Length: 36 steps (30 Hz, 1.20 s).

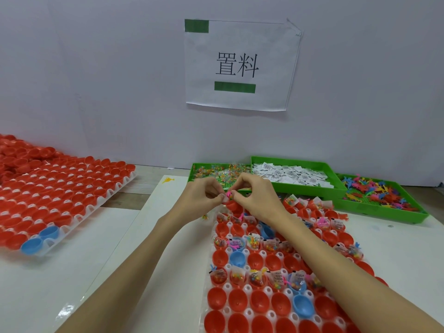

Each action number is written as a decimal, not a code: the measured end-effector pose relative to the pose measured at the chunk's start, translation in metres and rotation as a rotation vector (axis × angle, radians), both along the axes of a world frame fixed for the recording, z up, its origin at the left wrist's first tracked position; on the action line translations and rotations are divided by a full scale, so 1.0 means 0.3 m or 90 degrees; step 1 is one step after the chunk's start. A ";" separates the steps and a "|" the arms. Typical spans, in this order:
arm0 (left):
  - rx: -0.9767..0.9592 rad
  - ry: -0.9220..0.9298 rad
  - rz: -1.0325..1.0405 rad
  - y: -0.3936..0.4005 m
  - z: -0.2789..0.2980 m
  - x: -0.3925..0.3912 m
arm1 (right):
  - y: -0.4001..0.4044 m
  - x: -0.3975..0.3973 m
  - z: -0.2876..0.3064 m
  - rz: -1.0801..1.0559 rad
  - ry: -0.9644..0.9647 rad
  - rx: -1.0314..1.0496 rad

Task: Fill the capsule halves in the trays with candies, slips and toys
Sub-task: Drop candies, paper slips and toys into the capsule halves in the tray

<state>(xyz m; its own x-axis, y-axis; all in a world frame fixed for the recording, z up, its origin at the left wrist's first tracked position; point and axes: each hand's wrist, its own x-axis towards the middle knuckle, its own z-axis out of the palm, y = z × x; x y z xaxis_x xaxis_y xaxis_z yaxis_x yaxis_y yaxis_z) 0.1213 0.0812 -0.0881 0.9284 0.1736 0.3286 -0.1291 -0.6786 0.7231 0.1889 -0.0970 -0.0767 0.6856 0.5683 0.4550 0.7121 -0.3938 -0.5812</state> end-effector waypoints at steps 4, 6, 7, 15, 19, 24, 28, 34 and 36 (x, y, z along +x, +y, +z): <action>0.086 -0.023 -0.028 -0.009 0.011 -0.001 | -0.017 -0.007 -0.004 0.018 -0.130 -0.102; 0.117 -0.026 -0.043 -0.011 0.015 0.000 | -0.020 -0.010 -0.008 0.009 -0.153 -0.111; 0.126 -0.031 -0.047 -0.012 0.016 0.001 | -0.020 -0.010 -0.009 0.006 -0.152 -0.100; 0.140 -0.084 -0.049 -0.018 0.016 -0.001 | -0.026 -0.005 0.012 0.013 -0.271 -0.089; 0.092 -0.088 -0.037 -0.017 0.018 0.003 | -0.028 -0.005 0.015 0.027 -0.371 -0.137; 0.054 -0.075 -0.054 -0.017 0.019 0.002 | -0.005 -0.014 0.004 -0.025 -0.089 -0.002; 0.058 -0.051 -0.059 0.000 0.023 -0.001 | -0.001 -0.016 0.012 -0.011 -0.064 -0.002; 0.070 -0.027 -0.067 0.004 0.034 -0.006 | 0.004 -0.017 0.023 -0.016 -0.013 0.049; 0.081 -0.021 -0.062 0.005 0.034 -0.008 | -0.002 -0.013 0.026 -0.016 -0.005 0.059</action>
